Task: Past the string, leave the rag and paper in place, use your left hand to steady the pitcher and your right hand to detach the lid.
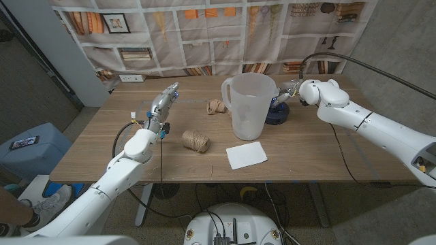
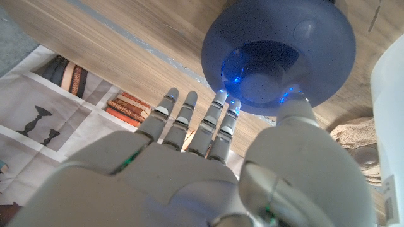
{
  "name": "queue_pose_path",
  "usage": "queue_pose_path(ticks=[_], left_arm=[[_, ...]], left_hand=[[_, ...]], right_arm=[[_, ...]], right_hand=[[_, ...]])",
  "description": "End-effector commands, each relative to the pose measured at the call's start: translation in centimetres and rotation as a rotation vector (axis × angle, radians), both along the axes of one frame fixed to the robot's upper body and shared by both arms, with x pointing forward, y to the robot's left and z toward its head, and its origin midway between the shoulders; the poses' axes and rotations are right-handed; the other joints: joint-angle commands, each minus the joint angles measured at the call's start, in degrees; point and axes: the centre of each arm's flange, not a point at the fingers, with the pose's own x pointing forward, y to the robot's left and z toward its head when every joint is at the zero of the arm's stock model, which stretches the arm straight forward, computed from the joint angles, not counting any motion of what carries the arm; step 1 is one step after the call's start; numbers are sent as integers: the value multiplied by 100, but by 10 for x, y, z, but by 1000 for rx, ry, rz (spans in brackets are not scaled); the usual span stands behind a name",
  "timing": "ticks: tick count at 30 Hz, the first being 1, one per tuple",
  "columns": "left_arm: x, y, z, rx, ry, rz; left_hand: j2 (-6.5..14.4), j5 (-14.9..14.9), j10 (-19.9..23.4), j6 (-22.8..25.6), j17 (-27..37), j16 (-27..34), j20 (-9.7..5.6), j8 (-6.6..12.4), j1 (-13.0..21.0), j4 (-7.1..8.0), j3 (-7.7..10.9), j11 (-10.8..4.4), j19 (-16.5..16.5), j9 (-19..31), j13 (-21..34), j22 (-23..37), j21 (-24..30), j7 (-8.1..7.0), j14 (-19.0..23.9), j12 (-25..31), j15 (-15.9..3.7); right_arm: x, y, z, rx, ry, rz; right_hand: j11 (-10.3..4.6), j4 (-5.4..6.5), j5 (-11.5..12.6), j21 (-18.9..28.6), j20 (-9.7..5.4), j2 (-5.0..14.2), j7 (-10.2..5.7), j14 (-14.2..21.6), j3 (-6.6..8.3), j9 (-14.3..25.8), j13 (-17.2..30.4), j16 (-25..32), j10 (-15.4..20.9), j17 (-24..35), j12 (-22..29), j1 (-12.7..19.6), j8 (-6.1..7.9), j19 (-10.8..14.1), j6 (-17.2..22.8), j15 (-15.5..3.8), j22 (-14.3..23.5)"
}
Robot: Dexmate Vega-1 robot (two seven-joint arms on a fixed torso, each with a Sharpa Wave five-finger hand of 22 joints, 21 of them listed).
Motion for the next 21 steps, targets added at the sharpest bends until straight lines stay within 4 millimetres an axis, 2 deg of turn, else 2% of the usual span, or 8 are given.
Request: queue_pose_path(ticks=[1, 9, 15, 21], left_arm=[[0, 3, -2, -32, -17, -26], [1, -1, -1, -14, -6, -30], [5, -4, -3, -18, -4, -43], [8, -6, -5, -19, 2, -51]], left_hand=[[48, -3, 64, 20, 16, 42, 3, -2, 7, -11, 63, 11, 28, 7, 5, 10, 19, -22, 45, 0, -2], [44, -15, -84, -162, 23, -3, -39, -98, -45, -7, 136, 34, -16, 7, 5, 12, -11, -32, -49, -85, -10], [40, -19, -106, -201, 24, -13, -49, -113, -64, -4, 152, 43, -29, 7, 5, 12, -18, -44, -81, -97, 4], [42, -21, -123, -232, 26, -14, -49, -123, -83, 2, 169, 61, -26, 7, 6, 12, -17, -42, -92, -105, 3]], right_arm=[[-4, -7, -2, 103, -2, 49], [-7, -29, -8, 301, -35, 147], [-11, -42, -13, 450, -61, 206], [-13, -48, -20, 558, -83, 248]], right_hand=[[127, 58, 122, -12, 14, -7, 0, -233, -87, 18, 0, -102, -344, 52, -16, -207, -98, -103, -145, -255, 20], [329, 155, 182, -16, 101, -19, 22, -535, -202, 27, -18, -222, -802, 94, -13, -496, -247, -223, -392, -49, 21], [377, 196, 183, -13, 128, -3, 84, -619, -234, 31, -12, -252, -893, 106, 1, -597, -299, -250, -487, -28, 22], [456, 243, 166, 28, 40, 32, 143, -701, -273, 32, -15, -287, -1127, 114, -12, -725, -373, -164, -613, 34, 24]])
